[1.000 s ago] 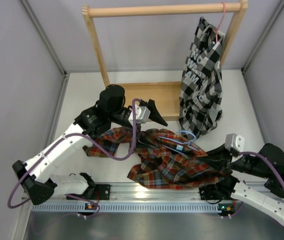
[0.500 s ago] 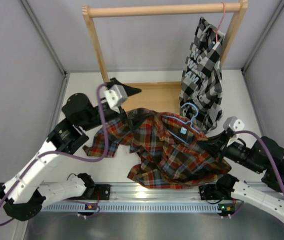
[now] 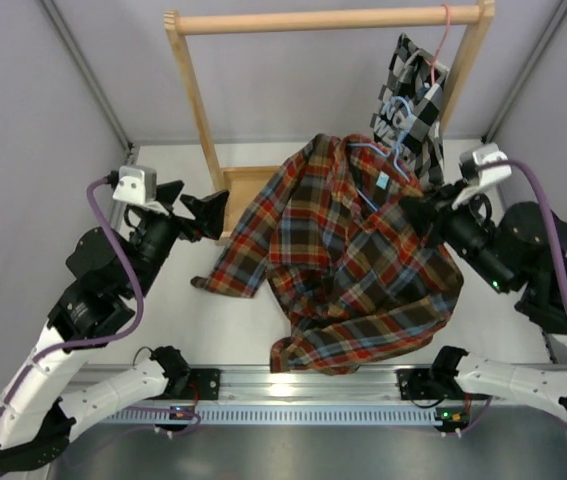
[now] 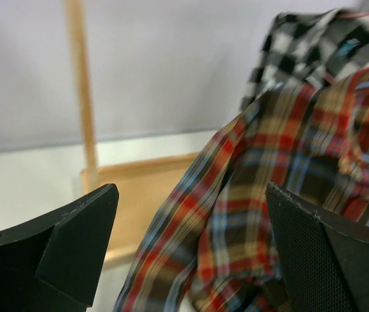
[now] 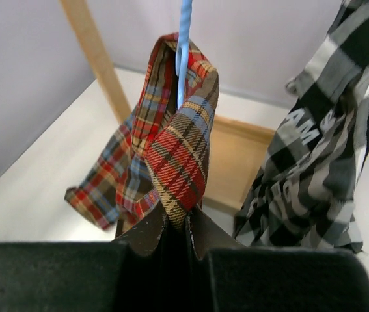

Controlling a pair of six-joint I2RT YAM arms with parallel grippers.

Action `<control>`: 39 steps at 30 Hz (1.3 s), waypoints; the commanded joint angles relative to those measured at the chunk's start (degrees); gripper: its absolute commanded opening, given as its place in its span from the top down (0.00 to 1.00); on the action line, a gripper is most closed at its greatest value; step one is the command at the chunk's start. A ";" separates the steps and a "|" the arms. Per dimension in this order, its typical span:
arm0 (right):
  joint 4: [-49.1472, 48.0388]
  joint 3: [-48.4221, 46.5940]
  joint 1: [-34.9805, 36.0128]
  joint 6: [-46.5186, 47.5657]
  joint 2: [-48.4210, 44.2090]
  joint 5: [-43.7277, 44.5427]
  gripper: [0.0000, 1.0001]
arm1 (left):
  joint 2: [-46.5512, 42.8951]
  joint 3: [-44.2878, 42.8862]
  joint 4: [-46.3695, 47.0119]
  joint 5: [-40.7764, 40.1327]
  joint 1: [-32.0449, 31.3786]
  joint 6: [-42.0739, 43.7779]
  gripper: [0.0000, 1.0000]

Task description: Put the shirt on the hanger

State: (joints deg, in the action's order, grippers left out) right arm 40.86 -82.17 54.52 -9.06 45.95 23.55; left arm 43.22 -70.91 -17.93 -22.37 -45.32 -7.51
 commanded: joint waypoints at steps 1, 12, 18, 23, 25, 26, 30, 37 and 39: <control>-4.56 -7.99 -0.55 0.80 7.47 9.58 1.00 | -4.54 3.14 -9.21 -12.40 -0.03 -3.90 0.02; -15.46 -22.15 -12.67 3.88 23.91 3.44 1.00 | -20.97 23.87 -11.96 -16.30 -0.03 -1.28 0.02; -19.42 -27.50 -13.21 4.84 28.57 2.73 1.00 | -23.71 28.29 -10.10 -14.80 1.55 -3.21 0.02; -18.98 -32.17 -13.21 5.02 32.44 2.90 1.00 | -25.11 29.25 -10.10 -14.55 1.64 -3.48 0.02; -19.41 -32.70 -13.13 4.75 33.14 2.99 1.00 | -25.47 29.43 -10.10 -14.19 1.81 -3.74 0.02; -20.81 -32.61 -13.13 4.67 33.76 3.34 1.00 | -25.73 29.43 -10.19 -14.10 1.99 -3.74 0.02; -21.61 -35.51 -12.95 4.58 37.01 3.69 1.00 | -25.73 29.52 -10.19 -13.67 3.04 -3.83 0.02; -26.70 -34.47 -12.69 5.19 40.35 7.47 1.00 | -27.22 30.05 -10.19 -13.67 4.01 -4.00 0.02; -27.67 -33.24 -12.60 4.67 40.97 8.61 1.00 | -27.49 30.31 -10.19 -13.58 4.71 -4.18 0.02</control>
State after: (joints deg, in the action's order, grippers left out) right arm 24.38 -114.39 41.89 -4.54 87.46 28.91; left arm 16.58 -41.08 -30.41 -36.07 -41.60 -10.90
